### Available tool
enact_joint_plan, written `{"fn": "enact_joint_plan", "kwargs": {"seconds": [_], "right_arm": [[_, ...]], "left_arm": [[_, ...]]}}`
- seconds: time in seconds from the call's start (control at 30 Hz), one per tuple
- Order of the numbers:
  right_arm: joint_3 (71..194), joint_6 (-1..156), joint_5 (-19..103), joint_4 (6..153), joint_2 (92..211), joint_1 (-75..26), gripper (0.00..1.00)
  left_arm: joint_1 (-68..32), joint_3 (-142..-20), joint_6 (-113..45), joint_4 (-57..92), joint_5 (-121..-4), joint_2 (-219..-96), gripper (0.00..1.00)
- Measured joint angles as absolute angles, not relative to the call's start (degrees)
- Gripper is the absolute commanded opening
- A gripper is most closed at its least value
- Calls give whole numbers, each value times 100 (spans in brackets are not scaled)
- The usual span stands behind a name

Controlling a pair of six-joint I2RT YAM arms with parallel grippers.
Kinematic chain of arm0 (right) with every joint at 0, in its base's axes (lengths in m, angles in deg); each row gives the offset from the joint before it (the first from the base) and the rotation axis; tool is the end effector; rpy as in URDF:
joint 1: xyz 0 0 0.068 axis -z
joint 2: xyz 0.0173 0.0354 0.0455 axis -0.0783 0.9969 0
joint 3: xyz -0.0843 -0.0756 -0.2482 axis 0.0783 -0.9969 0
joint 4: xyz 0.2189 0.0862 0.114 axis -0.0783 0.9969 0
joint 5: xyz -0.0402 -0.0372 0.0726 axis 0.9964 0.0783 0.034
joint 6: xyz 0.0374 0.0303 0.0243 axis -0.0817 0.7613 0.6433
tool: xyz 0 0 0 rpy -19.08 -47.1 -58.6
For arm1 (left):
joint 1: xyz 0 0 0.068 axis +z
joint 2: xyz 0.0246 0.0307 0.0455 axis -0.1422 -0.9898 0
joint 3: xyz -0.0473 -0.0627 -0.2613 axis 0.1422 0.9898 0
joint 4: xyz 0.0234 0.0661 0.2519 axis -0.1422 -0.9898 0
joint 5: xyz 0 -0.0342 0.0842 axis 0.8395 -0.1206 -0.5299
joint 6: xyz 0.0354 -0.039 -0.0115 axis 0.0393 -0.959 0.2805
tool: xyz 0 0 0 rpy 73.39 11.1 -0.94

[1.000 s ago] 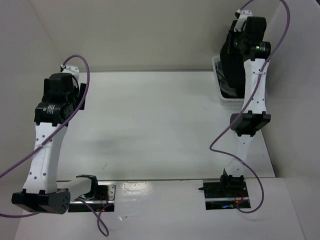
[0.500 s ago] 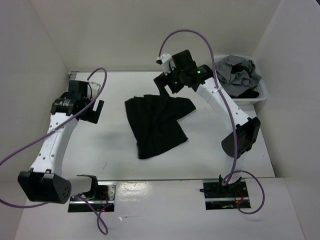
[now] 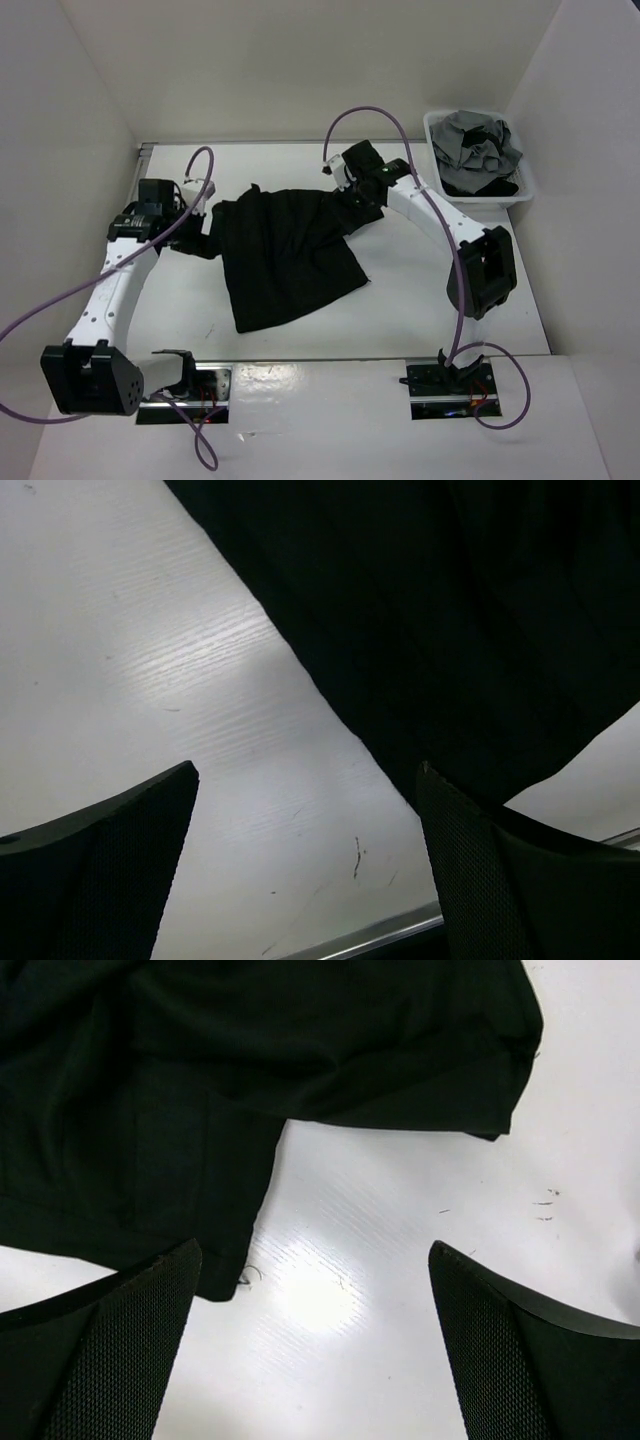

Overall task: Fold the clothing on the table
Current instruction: Flatten the skirt out

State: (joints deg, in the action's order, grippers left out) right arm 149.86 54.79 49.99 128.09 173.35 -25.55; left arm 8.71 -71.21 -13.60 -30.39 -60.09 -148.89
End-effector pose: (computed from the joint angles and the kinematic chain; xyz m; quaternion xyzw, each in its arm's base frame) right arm 0.3358 0.1942 0.2907 -0.3755 0.8891 0.0321 0.2599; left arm 0.2364 -0.0043 0.3136 0.0951 0.9316 -0.0602 0.3457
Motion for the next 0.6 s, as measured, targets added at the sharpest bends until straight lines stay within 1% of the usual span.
{"fn": "enact_joint_plan", "kwargs": {"seconds": [0.07, 0.1, 0.13, 0.17, 0.27, 0.3, 0.37, 0.47, 0.5, 0.53, 0.6], "right_arm": [[14931, 5464, 5017, 12796, 17337, -2555, 98], [14920, 5460, 5025, 12743, 17353, -2555, 98], [14911, 5462, 5028, 12711, 17359, -2555, 98], [14883, 5462, 5034, 12652, 17361, -2555, 98], [14798, 5462, 5041, 12549, 17434, -2555, 98], [14756, 5462, 5049, 12499, 17466, -2555, 98], [14651, 5464, 5067, 12448, 17558, -2555, 98], [14601, 5464, 5063, 12433, 17659, -2522, 98], [14584, 5466, 5067, 12424, 17667, -2520, 98], [14575, 5466, 5065, 12424, 17667, -2514, 98], [14575, 5466, 5063, 12405, 17667, -2496, 98]], "left_arm": [[886, -7121, -1349, -2930, -5802, -15090, 89], [856, -7121, -1319, -2823, -5623, -15466, 75], [810, -7124, -1323, -2799, -5577, -15682, 72], [768, -7128, -1325, -2766, -5550, -15875, 66], [563, -7126, -1312, -2624, -5463, -16508, 58], [475, -7119, -1312, -2587, -5443, -16679, 49], [360, -7106, -1327, -2506, -5472, -16804, 44], [152, -7110, -1316, -2331, -5483, -16985, 44], [108, -7126, -1319, -2300, -5487, -17075, 46], [60, -7141, -1319, -2265, -5513, -17212, 55], [3, -7145, -1334, -2211, -5548, -17429, 68]]}}
